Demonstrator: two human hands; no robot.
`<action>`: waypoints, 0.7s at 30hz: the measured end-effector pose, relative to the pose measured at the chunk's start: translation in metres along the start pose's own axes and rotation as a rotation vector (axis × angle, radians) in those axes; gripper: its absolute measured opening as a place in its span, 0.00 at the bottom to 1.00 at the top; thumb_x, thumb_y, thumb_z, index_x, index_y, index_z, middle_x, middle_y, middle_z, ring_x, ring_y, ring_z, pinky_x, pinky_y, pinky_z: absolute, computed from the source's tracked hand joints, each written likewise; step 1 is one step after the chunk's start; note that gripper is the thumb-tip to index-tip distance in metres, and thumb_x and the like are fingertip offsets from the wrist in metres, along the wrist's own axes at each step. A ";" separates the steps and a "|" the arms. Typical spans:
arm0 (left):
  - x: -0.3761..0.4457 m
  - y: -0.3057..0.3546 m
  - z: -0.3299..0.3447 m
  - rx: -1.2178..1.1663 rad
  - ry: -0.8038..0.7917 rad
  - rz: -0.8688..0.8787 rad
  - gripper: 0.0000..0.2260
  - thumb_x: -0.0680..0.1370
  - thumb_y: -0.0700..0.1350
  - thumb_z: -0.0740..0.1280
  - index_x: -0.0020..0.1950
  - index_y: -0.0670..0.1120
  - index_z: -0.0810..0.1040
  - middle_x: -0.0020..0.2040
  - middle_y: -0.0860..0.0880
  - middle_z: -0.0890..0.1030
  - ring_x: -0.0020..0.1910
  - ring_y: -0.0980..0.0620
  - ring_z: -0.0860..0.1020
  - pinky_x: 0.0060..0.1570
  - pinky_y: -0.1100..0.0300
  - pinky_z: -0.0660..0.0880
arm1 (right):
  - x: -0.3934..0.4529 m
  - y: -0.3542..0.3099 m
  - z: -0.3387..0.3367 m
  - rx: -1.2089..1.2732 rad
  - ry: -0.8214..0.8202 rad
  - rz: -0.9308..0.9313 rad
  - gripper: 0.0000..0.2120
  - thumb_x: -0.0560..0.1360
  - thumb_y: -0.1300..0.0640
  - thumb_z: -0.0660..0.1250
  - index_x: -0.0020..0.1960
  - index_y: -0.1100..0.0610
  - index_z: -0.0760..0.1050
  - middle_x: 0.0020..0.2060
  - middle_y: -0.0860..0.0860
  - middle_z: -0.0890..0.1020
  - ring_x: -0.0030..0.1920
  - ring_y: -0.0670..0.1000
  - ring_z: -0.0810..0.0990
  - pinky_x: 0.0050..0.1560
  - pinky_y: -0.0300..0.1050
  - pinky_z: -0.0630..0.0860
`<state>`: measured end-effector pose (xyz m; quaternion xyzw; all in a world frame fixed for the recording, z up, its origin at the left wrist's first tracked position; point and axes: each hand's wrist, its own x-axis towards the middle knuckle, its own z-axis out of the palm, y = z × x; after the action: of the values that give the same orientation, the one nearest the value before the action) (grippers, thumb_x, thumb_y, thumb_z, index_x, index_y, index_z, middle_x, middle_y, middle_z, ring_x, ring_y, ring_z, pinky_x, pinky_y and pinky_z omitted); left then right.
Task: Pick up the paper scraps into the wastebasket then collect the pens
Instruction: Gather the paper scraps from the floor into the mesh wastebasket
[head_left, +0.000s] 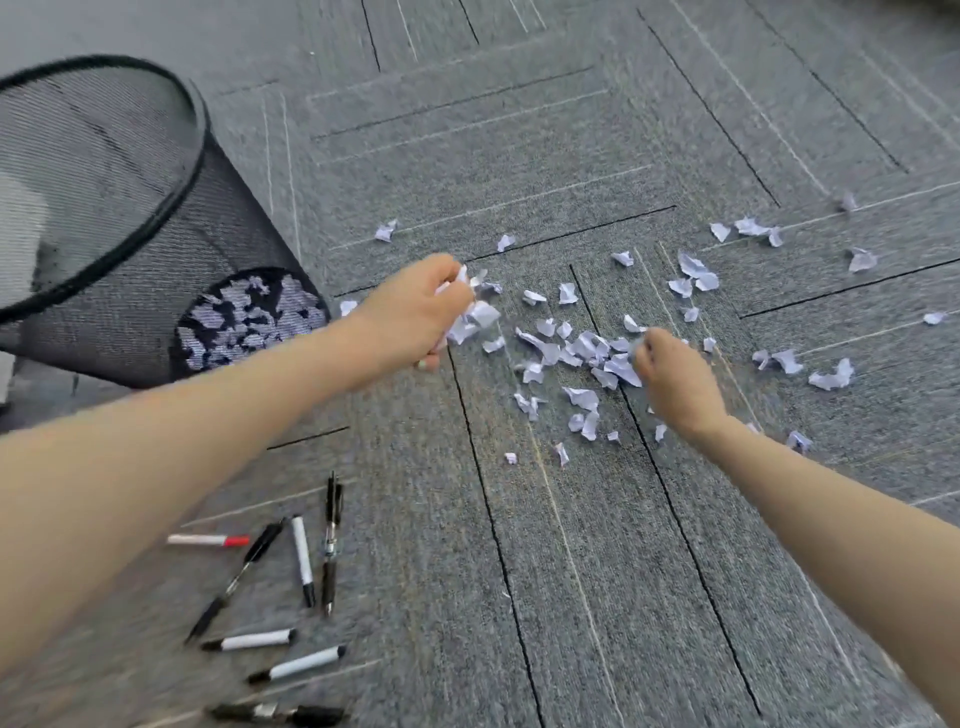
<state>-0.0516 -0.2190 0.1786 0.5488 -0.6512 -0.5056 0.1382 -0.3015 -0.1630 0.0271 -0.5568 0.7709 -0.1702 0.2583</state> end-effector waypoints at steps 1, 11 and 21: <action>-0.005 0.007 -0.018 -0.014 0.020 0.023 0.12 0.80 0.40 0.54 0.37 0.47 0.62 0.29 0.50 0.61 0.20 0.58 0.61 0.19 0.66 0.62 | -0.002 -0.027 0.000 0.087 0.001 -0.044 0.15 0.79 0.59 0.54 0.34 0.55 0.63 0.29 0.50 0.70 0.27 0.46 0.66 0.28 0.35 0.64; -0.060 0.012 -0.201 -0.158 0.379 0.038 0.12 0.79 0.39 0.53 0.36 0.47 0.63 0.34 0.45 0.66 0.22 0.56 0.61 0.18 0.67 0.60 | -0.015 -0.354 -0.036 0.641 -0.049 -0.573 0.16 0.78 0.59 0.56 0.32 0.54 0.58 0.24 0.46 0.62 0.23 0.43 0.58 0.23 0.36 0.56; -0.073 -0.058 -0.272 -0.031 0.459 -0.360 0.02 0.81 0.39 0.56 0.51 0.42 0.66 0.40 0.45 0.70 0.32 0.52 0.71 0.26 0.59 0.76 | 0.003 -0.472 0.011 -0.091 -0.219 -0.772 0.07 0.77 0.55 0.56 0.46 0.59 0.65 0.35 0.50 0.71 0.33 0.50 0.69 0.30 0.41 0.65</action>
<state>0.2079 -0.2878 0.2813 0.7534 -0.4871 -0.3946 0.1985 0.0681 -0.3181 0.2768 -0.8311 0.4798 -0.1602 0.2311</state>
